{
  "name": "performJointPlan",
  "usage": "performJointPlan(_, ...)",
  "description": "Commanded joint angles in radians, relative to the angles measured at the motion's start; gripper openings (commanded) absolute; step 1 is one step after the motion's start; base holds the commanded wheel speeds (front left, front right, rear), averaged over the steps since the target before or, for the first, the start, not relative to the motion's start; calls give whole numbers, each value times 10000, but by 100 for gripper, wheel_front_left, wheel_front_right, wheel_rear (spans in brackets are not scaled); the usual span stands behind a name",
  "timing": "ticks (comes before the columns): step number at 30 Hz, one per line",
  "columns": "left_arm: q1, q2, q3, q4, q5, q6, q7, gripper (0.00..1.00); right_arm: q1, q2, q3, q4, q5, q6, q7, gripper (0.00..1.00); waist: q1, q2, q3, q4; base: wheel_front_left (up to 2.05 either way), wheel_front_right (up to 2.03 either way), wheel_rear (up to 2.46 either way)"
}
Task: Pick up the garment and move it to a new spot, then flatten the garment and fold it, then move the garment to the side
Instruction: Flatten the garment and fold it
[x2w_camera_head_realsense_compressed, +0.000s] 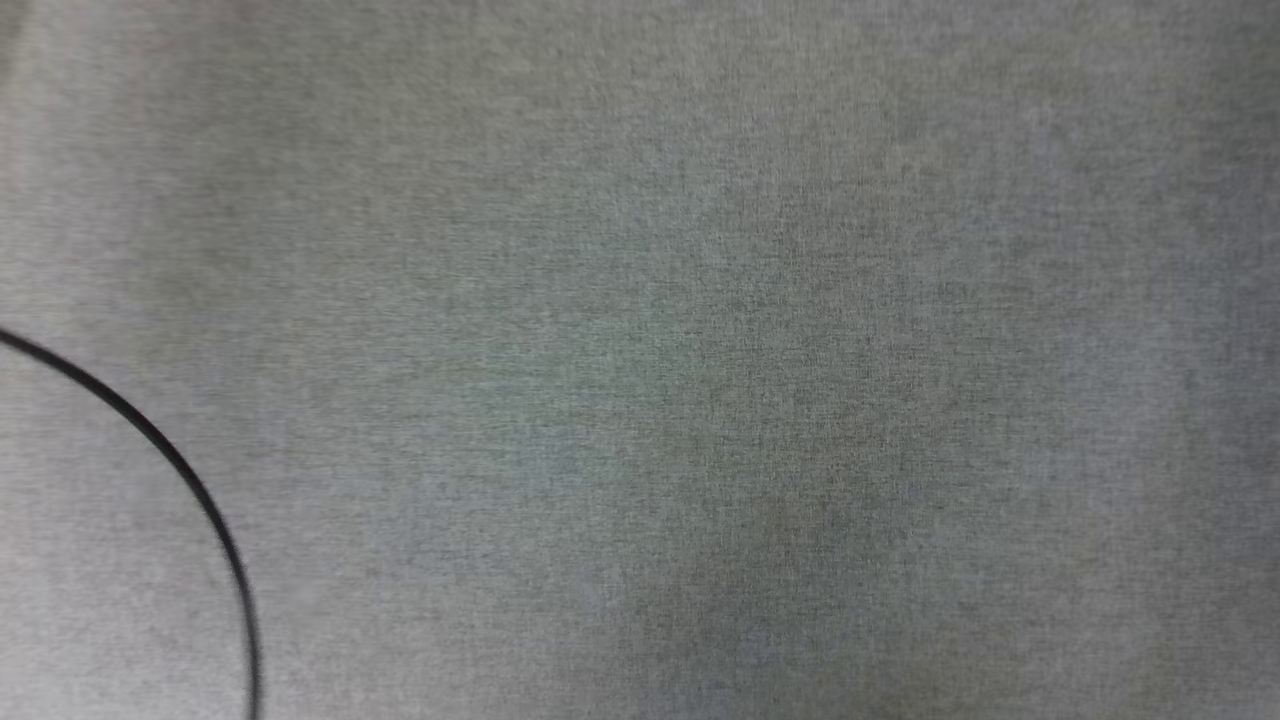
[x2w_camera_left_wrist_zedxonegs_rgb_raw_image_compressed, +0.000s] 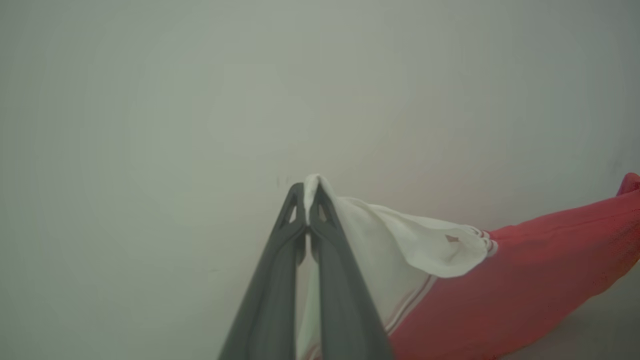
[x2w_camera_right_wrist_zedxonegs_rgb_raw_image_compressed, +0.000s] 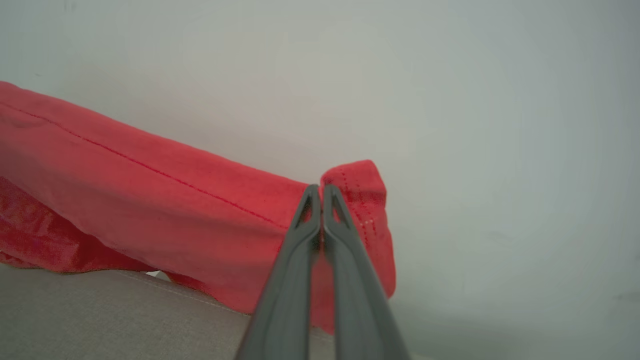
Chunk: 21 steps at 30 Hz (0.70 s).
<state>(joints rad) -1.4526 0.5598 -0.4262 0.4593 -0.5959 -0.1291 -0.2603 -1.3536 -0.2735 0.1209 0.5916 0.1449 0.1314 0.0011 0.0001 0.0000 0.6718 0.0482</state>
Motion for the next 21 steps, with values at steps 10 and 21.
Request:
performJointPlan(10, 6709, -190, -104, -2131, 8, 2, -48, 0, 4295, -182, 815, 161, 333, -11, -459, 0, -1, 0, -2078, 163, 0, 0, 0)
performJointPlan(21, 11895, 306, -502, -2839, -354, 129, 71, 0, 8501, -454, 860, -1055, 1764, -13, 19, 0, -1, 0, -4036, 261, 0, 0, 0)
